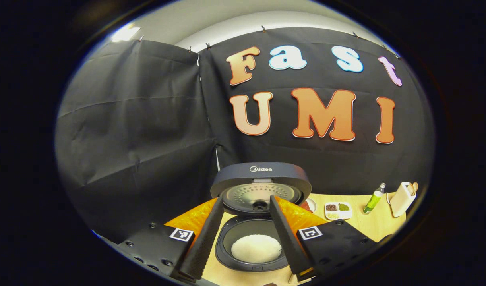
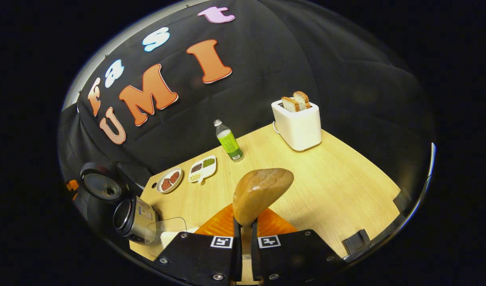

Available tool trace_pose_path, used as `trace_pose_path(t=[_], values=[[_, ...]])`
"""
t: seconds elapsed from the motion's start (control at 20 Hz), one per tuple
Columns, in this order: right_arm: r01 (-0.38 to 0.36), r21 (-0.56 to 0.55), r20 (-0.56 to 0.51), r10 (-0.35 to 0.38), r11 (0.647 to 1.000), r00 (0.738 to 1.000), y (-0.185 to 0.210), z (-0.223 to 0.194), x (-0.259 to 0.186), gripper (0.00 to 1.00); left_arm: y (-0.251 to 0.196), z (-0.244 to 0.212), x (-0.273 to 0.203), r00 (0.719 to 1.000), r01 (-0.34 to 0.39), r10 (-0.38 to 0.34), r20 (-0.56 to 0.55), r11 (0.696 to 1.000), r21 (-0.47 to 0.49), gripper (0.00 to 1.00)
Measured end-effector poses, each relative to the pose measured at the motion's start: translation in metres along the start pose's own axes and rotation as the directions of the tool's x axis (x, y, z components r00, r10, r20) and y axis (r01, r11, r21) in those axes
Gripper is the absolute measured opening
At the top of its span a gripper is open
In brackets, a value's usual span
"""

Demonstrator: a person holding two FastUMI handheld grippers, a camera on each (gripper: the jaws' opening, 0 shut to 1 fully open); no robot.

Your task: Close the left gripper, press the button to open the rice cooker; take a wooden spoon from the chopstick holder with the right hand, scoop a spoonful of rice and pour it into the rice cooker, then put the wooden spoon back into the chopstick holder.

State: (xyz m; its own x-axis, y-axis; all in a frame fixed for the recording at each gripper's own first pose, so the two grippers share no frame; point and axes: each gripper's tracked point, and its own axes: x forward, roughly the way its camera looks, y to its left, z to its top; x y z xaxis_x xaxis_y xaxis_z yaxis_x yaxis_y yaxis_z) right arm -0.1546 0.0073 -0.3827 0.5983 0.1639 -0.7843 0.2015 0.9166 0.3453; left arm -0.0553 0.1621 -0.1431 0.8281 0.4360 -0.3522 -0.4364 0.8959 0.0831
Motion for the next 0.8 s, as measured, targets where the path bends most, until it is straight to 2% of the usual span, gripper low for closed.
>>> trace_pose_path(t=[0.25,0.3,0.45,0.5,0.6,0.65,0.7,0.75,0.8], values=[[0.036,0.009,-0.021,-0.036,0.999,0.999,-0.002,-0.019,0.013,0.09,0.007,0.007,0.003,1.000,-0.004,0.004,0.012,1.000,0.010,0.76],[0.040,0.003,-0.023,-0.040,0.999,0.999,0.000,-0.021,0.015,0.08,0.007,0.005,0.004,1.000,0.002,-0.002,0.007,1.000,0.002,0.81],[0.054,-0.023,-0.044,-0.055,0.998,0.998,-0.001,-0.030,0.022,0.09,0.011,0.010,0.009,1.000,-0.001,0.001,0.008,1.000,-0.012,0.81],[0.057,-0.025,-0.057,-0.059,0.998,0.997,-0.002,-0.035,0.023,0.09,0.013,0.013,0.011,1.000,0.001,-0.001,0.015,1.000,-0.015,0.76],[0.064,-0.019,-0.087,-0.065,0.998,0.994,-0.004,-0.045,0.027,0.09,0.016,0.023,0.017,0.999,-0.002,0.003,0.031,1.000,-0.020,0.76],[0.070,-0.015,-0.096,-0.071,0.997,0.993,-0.006,-0.048,0.027,0.09,0.017,0.029,0.021,0.999,0.002,-0.001,0.039,1.000,-0.029,0.81],[0.081,-0.009,-0.105,-0.082,0.997,0.991,-0.009,-0.051,0.028,0.09,0.017,0.034,0.026,0.999,0.006,-0.004,0.045,0.999,-0.040,0.81],[0.089,-0.006,-0.111,-0.089,0.996,0.990,-0.011,-0.051,0.026,0.09,0.017,0.040,0.032,0.998,0.017,-0.015,0.055,0.999,-0.044,0.75],[0.093,0.000,-0.114,-0.092,0.996,0.989,-0.012,-0.052,0.024,0.11,0.015,0.046,0.040,0.998,0.042,-0.039,0.056,0.998,-0.045,0.87]])
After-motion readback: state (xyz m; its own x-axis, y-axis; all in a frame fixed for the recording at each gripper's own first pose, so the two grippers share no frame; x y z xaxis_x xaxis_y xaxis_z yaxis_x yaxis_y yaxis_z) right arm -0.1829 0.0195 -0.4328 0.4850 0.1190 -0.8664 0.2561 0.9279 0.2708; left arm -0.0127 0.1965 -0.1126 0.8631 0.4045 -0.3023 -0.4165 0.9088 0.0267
